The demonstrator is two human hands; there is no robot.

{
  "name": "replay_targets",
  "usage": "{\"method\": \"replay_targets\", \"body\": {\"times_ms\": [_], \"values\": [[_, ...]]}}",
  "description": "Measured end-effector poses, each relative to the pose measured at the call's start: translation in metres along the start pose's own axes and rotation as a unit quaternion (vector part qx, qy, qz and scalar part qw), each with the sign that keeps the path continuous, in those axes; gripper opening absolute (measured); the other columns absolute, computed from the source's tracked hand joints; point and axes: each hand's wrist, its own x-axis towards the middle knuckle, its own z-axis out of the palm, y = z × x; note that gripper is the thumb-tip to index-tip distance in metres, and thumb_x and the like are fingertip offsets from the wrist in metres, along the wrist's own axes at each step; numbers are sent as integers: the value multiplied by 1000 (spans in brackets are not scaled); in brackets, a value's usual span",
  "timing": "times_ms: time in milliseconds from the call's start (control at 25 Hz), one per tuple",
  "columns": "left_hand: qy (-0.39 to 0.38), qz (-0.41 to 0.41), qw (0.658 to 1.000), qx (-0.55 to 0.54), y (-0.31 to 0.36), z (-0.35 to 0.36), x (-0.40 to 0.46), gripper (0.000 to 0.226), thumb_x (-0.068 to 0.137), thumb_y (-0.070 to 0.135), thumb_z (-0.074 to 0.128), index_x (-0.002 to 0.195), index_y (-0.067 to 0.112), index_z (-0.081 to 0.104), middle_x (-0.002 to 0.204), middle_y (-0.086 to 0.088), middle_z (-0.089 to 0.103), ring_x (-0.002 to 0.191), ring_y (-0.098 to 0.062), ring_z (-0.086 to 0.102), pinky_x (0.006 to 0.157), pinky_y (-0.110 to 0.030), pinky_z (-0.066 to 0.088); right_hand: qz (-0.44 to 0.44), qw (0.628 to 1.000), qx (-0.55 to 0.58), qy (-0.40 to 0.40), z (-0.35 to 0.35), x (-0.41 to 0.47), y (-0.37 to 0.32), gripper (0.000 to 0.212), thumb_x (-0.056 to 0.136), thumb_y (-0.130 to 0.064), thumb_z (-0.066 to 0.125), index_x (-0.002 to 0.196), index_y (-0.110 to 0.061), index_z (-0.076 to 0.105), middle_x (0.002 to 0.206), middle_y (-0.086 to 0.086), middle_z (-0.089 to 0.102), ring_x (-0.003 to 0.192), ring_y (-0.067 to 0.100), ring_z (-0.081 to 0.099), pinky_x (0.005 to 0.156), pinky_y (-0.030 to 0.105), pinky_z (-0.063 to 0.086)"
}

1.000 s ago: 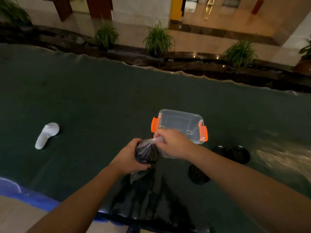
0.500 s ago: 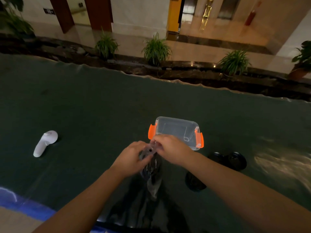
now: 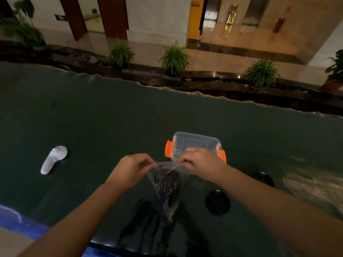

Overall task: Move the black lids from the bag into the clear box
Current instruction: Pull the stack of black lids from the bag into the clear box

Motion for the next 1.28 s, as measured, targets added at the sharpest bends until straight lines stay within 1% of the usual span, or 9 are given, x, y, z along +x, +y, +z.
{"method": "replay_targets", "body": {"times_ms": [240, 360, 560, 720, 880, 1000, 1080, 1200, 1280], "values": [[-11, 155, 975, 161, 3, -17, 0, 19, 95, 27, 50, 111, 25, 60, 87, -1, 69, 71, -24, 68, 56, -35, 56, -29, 996, -85, 4, -13, -15, -2, 30, 98, -14, 61, 125, -26, 67, 111, 3, 69, 92, 24, 66, 73, 39, 54], [-44, 193, 955, 220, 6, -18, 2, 13, 94, 24, 59, 105, 23, 65, 83, -3, 64, 68, -26, 65, 56, -35, 53, -85, 989, -118, -16, -18, -20, -7, 25, 93, -10, 67, 115, -21, 71, 110, 4, 69, 90, 26, 68, 67, 41, 56], [-37, 185, 935, 301, 9, -23, 2, 21, 95, 33, 55, 93, 20, 71, 96, -4, 62, 83, -26, 59, 62, -40, 51, -140, 979, -146, -5, -29, -29, -10, 14, 87, -12, 75, 102, -13, 74, 99, 7, 66, 91, 24, 61, 74, 39, 55], [-52, 231, 929, 284, 17, -28, -1, 19, 97, 33, 47, 99, 23, 63, 109, 2, 62, 95, -22, 55, 75, -39, 49, -157, 975, -159, -2, -26, -32, -24, 12, 90, -17, 69, 100, -12, 72, 98, 5, 64, 89, 21, 57, 75, 37, 53], [-92, 258, 922, 273, 26, -23, -7, 6, 95, 29, 59, 100, 26, 57, 105, 6, 61, 95, -19, 53, 79, -36, 46, -188, 968, -168, 17, -7, -32, -47, 17, 86, -12, 73, 102, -9, 74, 92, 7, 68, 83, 23, 61, 74, 36, 56], [-106, 258, 920, 276, 26, -21, -13, 15, 92, 26, 63, 104, 26, 54, 104, 7, 62, 97, -21, 53, 80, -37, 47, -156, 982, -108, 21, 4, -35, -61, 30, 95, -18, 59, 121, -8, 67, 106, 8, 69, 94, 23, 62, 87, 33, 52], [-120, 267, 912, 287, 26, -22, -17, 24, 89, 22, 65, 108, 26, 52, 103, 7, 65, 98, -22, 55, 80, -38, 48, -121, 990, -77, -1, 6, -31, -68, 26, 98, -17, 55, 119, -8, 66, 113, 8, 68, 103, 23, 61, 93, 35, 50], [-155, 257, 903, 307, 27, -24, -22, 42, 81, 17, 71, 115, 27, 50, 103, 6, 69, 96, -21, 62, 78, -37, 52, -57, 996, -63, -42, 3, -22, -71, 18, 101, -18, 48, 114, -11, 60, 109, 8, 66, 99, 22, 59, 87, 38, 49], [-175, 242, 902, 312, 28, -26, -25, 44, 81, 16, 69, 117, 30, 47, 115, 6, 71, 102, -21, 66, 80, -38, 53, -3, 995, -54, -79, 3, -16, -69, 18, 105, -23, 42, 116, -15, 54, 104, 8, 66, 90, 23, 61, 80, 42, 50]]}}
